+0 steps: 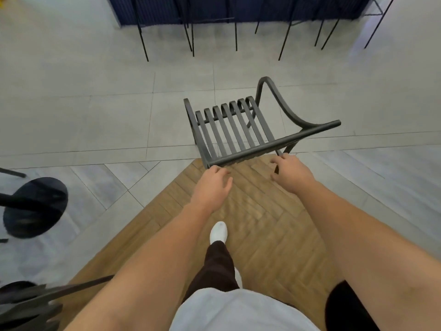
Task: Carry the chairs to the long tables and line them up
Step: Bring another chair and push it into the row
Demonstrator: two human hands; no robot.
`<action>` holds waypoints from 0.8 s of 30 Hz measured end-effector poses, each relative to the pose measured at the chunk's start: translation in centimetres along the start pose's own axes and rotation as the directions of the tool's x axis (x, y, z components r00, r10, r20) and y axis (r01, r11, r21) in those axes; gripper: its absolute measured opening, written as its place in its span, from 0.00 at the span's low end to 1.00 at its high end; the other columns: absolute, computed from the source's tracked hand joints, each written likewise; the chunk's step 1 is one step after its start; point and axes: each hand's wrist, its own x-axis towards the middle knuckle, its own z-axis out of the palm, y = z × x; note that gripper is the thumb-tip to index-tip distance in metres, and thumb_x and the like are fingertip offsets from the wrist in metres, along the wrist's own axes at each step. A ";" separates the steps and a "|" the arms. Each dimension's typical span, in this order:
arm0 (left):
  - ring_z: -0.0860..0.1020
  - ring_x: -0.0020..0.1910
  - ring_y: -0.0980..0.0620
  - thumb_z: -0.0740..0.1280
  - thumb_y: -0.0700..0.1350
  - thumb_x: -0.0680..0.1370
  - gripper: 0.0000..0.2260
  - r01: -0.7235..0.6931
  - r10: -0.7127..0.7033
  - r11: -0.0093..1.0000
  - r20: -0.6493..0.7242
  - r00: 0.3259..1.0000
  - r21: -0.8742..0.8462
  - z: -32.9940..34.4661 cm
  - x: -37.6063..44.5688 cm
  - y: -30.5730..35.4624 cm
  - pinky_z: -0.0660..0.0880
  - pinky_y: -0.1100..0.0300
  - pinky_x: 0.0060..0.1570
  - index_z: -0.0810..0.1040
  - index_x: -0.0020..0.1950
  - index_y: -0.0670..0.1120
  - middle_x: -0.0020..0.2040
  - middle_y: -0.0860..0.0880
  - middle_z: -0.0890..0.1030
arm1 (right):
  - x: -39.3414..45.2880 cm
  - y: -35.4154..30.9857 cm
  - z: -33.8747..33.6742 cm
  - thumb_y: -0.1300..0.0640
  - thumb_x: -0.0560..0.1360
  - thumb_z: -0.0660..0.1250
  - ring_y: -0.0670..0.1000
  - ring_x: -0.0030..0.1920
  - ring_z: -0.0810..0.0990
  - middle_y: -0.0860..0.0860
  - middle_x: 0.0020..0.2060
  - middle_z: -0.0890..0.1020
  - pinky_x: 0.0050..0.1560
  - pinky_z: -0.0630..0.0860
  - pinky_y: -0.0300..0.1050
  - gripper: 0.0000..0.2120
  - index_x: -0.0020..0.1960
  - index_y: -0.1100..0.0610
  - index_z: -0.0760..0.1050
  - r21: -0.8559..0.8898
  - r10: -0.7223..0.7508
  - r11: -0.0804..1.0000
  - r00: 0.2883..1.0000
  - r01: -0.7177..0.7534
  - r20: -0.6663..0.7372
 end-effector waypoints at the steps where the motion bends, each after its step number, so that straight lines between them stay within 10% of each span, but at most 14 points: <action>1: 0.72 0.66 0.53 0.60 0.53 0.85 0.17 -0.008 0.008 1.000 -0.020 1.000 -0.015 -0.1 1.2 0.2 0.72 0.58 0.60 0.77 0.71 0.49 0.65 0.52 0.76 | 1.0 0.4 -0.6 0.54 0.80 0.65 0.58 0.70 0.68 0.54 0.70 0.71 0.65 0.73 0.57 0.24 0.75 0.51 0.68 -0.006 0.004 1.000 1.000 -0.004 -0.009; 15: 0.70 0.70 0.49 0.62 0.50 0.84 0.24 0.031 -0.053 0.996 0.287 0.956 0.082 2.0 13.6 1.3 0.67 0.51 0.72 0.63 0.80 0.51 0.72 0.50 0.71 | 13.6 4.9 -5.0 0.55 0.78 0.68 0.57 0.71 0.70 0.54 0.71 0.72 0.71 0.70 0.55 0.26 0.75 0.51 0.69 -0.122 0.063 0.991 0.993 -0.051 0.098; 24: 0.77 0.61 0.46 0.66 0.51 0.81 0.19 0.186 -0.258 0.959 0.390 0.884 0.212 5.9 19.1 4.4 0.76 0.47 0.61 0.72 0.71 0.51 0.63 0.49 0.79 | 19.9 8.0 -5.3 0.50 0.75 0.69 0.54 0.58 0.79 0.50 0.58 0.79 0.57 0.78 0.52 0.18 0.64 0.48 0.75 -0.224 -0.111 0.948 0.895 0.226 0.432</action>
